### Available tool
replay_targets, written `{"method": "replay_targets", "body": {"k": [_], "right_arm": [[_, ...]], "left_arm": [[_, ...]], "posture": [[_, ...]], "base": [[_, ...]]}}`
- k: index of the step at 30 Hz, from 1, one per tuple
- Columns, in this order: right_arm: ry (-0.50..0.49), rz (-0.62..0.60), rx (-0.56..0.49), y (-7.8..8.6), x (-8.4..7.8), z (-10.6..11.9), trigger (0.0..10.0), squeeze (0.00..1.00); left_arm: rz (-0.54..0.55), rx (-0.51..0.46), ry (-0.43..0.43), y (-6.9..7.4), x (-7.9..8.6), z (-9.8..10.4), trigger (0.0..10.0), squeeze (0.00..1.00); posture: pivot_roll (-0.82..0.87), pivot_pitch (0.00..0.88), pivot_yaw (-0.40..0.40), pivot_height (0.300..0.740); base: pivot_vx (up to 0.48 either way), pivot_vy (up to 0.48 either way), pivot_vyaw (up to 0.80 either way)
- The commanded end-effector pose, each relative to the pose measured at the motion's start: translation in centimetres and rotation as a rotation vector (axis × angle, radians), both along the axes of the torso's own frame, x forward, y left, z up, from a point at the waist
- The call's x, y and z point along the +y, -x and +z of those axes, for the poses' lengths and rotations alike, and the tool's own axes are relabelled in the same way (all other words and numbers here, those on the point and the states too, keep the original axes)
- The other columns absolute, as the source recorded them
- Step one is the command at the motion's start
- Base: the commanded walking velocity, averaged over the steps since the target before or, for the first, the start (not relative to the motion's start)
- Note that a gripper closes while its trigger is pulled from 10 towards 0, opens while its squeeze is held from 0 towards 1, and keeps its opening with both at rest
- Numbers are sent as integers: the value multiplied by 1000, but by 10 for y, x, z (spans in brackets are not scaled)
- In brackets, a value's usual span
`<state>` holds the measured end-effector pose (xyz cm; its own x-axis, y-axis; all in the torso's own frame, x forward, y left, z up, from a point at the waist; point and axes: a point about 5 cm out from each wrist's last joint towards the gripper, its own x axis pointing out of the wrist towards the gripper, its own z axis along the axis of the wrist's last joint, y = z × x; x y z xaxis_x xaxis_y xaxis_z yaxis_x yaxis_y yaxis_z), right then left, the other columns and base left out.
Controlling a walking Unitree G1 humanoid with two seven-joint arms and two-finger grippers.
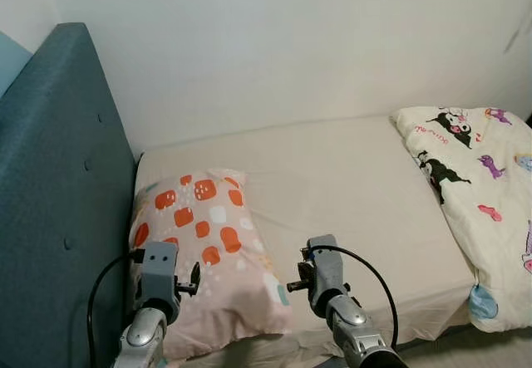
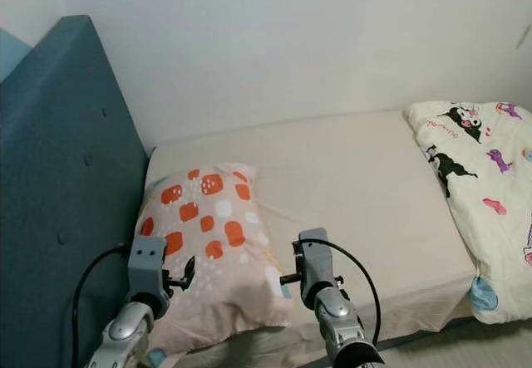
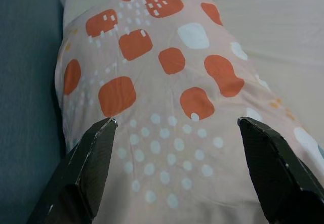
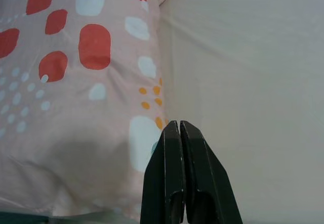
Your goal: Clean up the room
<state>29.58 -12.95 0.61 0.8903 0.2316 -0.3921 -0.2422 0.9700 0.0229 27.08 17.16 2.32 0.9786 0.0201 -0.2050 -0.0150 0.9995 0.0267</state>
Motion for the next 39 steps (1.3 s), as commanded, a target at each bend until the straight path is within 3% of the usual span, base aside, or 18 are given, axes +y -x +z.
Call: {"method": "replay_targets", "body": {"k": [1, 39], "right_arm": [[-11, -16, -1, 2, -3, -1, 10000, 0], [-23, -35, 12, 4, -4, -3, 10000, 0]], "left_arm": [[-1, 8, 4, 2, -2, -2, 10000, 0], [-19, 3, -8, 2, -3, 3, 10000, 0]], "posture": [[12, 77, -25, 740], [20, 108, -18, 740]], "base": [[0, -424, 0], [0, -435, 0]]}}
